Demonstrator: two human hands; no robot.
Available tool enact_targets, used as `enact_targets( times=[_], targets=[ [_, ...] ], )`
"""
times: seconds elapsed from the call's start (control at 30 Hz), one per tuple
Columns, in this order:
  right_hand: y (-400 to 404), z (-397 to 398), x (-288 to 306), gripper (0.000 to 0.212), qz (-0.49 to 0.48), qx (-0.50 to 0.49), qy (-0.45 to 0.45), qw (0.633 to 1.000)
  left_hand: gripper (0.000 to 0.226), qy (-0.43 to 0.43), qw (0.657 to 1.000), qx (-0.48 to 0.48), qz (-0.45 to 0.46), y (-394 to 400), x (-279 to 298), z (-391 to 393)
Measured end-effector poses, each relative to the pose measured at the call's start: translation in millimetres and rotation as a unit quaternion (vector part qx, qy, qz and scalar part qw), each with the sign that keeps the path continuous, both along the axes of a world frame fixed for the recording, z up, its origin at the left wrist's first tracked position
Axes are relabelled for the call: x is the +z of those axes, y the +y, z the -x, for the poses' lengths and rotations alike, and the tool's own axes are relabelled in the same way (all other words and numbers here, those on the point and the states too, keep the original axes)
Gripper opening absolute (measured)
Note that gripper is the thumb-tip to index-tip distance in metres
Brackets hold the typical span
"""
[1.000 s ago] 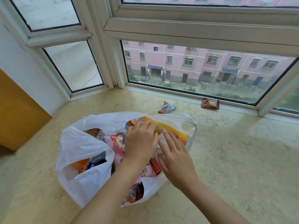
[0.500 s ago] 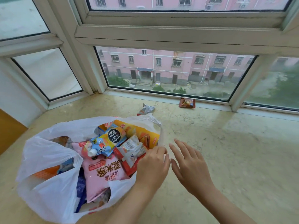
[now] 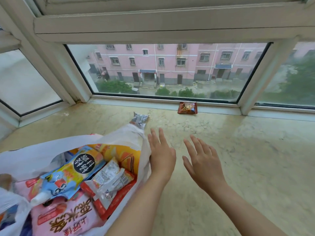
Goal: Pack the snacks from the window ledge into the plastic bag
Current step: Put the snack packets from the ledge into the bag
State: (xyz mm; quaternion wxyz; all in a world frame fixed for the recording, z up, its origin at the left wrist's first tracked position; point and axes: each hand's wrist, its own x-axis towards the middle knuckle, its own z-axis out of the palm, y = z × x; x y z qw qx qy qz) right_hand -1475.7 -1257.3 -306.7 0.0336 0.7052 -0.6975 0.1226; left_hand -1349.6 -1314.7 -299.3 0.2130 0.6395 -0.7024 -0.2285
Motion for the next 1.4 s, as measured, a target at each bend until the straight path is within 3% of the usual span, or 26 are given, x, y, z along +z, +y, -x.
enact_targets(
  times=[0.07,0.17,0.4,0.6,0.73,0.8,0.9,1.07,1.27,1.4],
  targets=[
    [-19.1,7.7,-9.7,0.055,-0.014,-0.008,0.006,1.000,0.079,-0.017,1.000,0.010,0.017,-23.0,-13.2,4.8],
    [-48.0,18.0,-23.3,0.057,-0.032,-0.014,0.025,0.999,0.088,-0.124,0.991,0.046,0.009,-61.2,-32.0,7.7],
    [-110.9,42.8,-51.9,0.055,-0.037,-0.032,0.038,0.998,0.092,-0.215,0.970,0.099,-0.048,-130.5,-72.3,-1.4],
    [-165.2,54.7,-72.5,0.066,-0.084,-0.078,0.037,0.993,0.087,-0.197,0.971,0.124,-0.055,-166.7,-96.2,-7.3],
    [-195.9,52.0,-83.7,0.067,-0.109,-0.085,0.046,0.989,0.086,-0.177,0.971,0.157,0.041,-183.8,-107.7,-13.7],
    [-211.4,49.8,-83.3,0.069,-0.106,-0.089,0.052,0.989,0.084,-0.177,0.970,0.163,0.041,-193.3,-112.2,-21.6],
    [-232.6,50.3,-84.9,0.070,-0.131,-0.104,0.046,0.985,0.074,-0.221,0.965,0.136,0.035,-200.3,-121.8,-33.3],
    [-243.1,54.8,-87.6,0.070,-0.175,-0.146,-0.073,0.971,0.053,-0.245,0.954,0.027,0.170,-195.1,-134.2,-37.2],
    [-209.6,47.6,-81.6,0.064,-0.101,-0.099,-0.006,0.990,0.052,-0.291,0.943,-0.036,0.159,-175.7,-118.8,-36.4],
    [-182.3,39.8,-73.7,0.065,-0.113,-0.093,-0.023,0.989,0.052,-0.293,0.940,-0.063,0.161,-155.1,-106.9,-37.3]
  ],
)
